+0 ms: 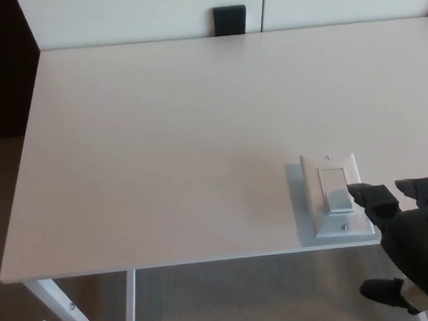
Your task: The robot walk towards a table in front and then clicks the light switch button using the right hand's index finger
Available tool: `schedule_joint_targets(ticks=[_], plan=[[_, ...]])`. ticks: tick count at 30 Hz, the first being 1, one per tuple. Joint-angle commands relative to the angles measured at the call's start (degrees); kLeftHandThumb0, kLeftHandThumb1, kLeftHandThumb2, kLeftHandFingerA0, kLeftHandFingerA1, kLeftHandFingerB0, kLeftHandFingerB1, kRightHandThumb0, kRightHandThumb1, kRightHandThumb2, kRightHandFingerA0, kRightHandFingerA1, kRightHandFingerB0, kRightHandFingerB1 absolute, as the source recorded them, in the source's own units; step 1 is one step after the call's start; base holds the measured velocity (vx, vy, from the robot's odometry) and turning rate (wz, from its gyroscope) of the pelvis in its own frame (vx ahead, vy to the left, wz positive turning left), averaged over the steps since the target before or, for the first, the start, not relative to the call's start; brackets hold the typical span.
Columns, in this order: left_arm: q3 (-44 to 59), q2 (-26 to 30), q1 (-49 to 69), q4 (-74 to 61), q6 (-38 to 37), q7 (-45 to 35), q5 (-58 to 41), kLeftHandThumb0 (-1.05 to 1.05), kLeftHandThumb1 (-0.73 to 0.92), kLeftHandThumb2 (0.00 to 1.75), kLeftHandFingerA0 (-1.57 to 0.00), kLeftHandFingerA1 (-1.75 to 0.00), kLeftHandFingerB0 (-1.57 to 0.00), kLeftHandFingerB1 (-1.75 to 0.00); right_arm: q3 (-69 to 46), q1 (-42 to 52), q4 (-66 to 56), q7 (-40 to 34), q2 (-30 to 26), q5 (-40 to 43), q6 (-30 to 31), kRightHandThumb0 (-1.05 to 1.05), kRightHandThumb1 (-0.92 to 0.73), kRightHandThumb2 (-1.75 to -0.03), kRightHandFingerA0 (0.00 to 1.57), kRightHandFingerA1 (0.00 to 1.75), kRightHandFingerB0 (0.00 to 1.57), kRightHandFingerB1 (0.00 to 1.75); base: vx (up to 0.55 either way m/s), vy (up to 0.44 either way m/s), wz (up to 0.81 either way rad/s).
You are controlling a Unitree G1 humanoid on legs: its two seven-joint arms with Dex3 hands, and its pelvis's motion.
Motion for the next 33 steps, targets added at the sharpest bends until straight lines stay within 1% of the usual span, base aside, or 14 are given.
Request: schedule_joint_targets(ticks=[1,3,8,9,10,12,13,18,19,24,25,28,29,33], plan=[[0.3,0.5,0.4,-0.6,1.8,0.1,-0.1,-0.63,0.26,0.82,-0.19,-1.03,-0.17,-0.77,1.0,0.6,-0.3,-0.5,-0.9,-1.9,1.2,-0.92,-0.52,-0.92,0.00,0.44,0.01,0.44,0.00,0.000,0.00],[0.4,0.6,0.3,-0.8,2.8,0.0,-0.4,-0.63,0.26,0.82,-0.19,-1.04,-0.16,-0.76,1.6,0.3,0.8,-0.9,-0.8,-1.9,1.5,-0.89,-0.50,-0.91,0.00,0.45,0.01,0.46,0.00,0.000,0.00],[0.1,0.7,0.4,-0.7,1.7,0.1,0.3,-0.65,0.27,0.81,-0.21,-1.05,-0.17,-0.78,2.0,-0.2,2.3,-0.7,-0.8,-0.9,1.8,-0.87,-0.49,-0.89,0.00,0.46,0.00,0.44,0.00,0.000,0.00],[0.1,0.7,0.3,-0.6,2.0,0.2,0.3,-0.59,0.23,0.94,-0.38,-0.82,-0.19,-0.66,2.2,-0.3,2.3,-0.6,-0.9,-0.8,1.8,-0.88,-0.49,-0.90,0.00,0.46,0.00,0.43,0.00,0.000,0.00],[0.1,0.7,0.2,-0.7,2.2,0.3,0.4,-0.63,0.26,0.81,-0.21,-1.04,-0.17,-0.77,2.3,-0.3,2.4,-0.5,-1.0,-0.7,1.8,-0.87,-0.48,-0.90,0.00,0.46,0.00,0.40,0.00,0.000,0.00],[-0.1,0.8,0.3,-0.7,2.2,0.6,0.7,-0.63,0.26,0.82,-0.24,-1.03,-0.17,-0.75,2.5,-0.4,2.5,-0.3,-1.1,-0.7,1.9,-0.86,-0.47,-0.90,0.00,0.46,0.00,0.38,0.00,0.000,0.00],[-0.1,0.9,0.3,-0.7,1.8,0.0,0.5,-0.59,0.25,0.83,-0.25,-1.07,-0.16,-0.77,2.7,-0.4,2.7,-0.5,-1.1,-0.9,1.9,-0.87,-0.48,-0.90,0.00,0.46,0.00,0.38,0.00,0.000,0.00],[-0.5,1.1,0.5,-1.1,1.9,0.3,1.0,-0.61,0.24,0.80,-0.27,-1.03,-0.19,-0.76,3.3,-0.6,3.2,-0.4,-1.2,-1.2,2.3,-0.86,-0.47,-0.89,0.00,0.46,0.00,0.38,0.00,0.000,0.00],[-0.6,1.2,0.5,-1.1,1.8,0.3,1.1,-0.59,0.25,0.82,-0.28,-1.04,-0.19,-0.77,3.3,-0.7,3.0,0.2,-1.3,-1.2,2.5,-0.85,-0.47,-0.89,0.00,0.47,0.00,0.37,0.00,0.000,0.00],[-0.4,1.1,0.3,-0.8,1.7,0.3,0.9,-0.60,0.24,0.82,-0.29,-1.04,-0.21,-0.77,3.6,-0.7,2.9,0.0,-1.3,-1.3,2.7,-0.84,-0.47,-0.88,0.00,0.46,0.00,0.45,0.00,0.000,0.00],[-0.5,1.0,0.3,-0.9,1.7,0.3,0.9,-0.60,0.24,0.83,-0.28,-1.07,-0.20,-0.80,3.6,-0.4,2.8,-0.2,-1.4,-1.0,2.6,-0.85,-0.47,-0.88,0.00,0.46,0.01,0.46,0.00,0.000,0.00],[-0.4,1.0,0.1,-0.6,1.5,0.0,0.7,-0.60,0.24,0.84,-0.26,-1.05,-0.21,-0.80,4.1,-0.1,2.5,0.1,-1.6,-1.4,2.7,-0.86,-0.48,-0.89,0.00,0.46,0.01,0.47,0.00,0.000,0.00],[-0.4,1.1,0.0,-0.7,1.6,0.1,0.9,-0.62,0.24,0.84,-0.26,-1.03,-0.22,-0.78,4.3,0.1,2.6,0.3,-1.7,-1.6,2.9,-0.92,-0.43,-0.74,0.00,0.41,0.01,0.52,0.00,0.000,0.00],[-0.7,1.4,0.0,-0.8,1.2,0.4,1.5,-0.61,0.26,0.81,-0.28,-1.02,-0.21,-0.75,4.9,1.1,2.6,-0.1,-1.7,-1.2,2.9,-0.90,-0.41,-0.73,0.00,0.41,0.01,0.52,0.00,0.000,0.00]])
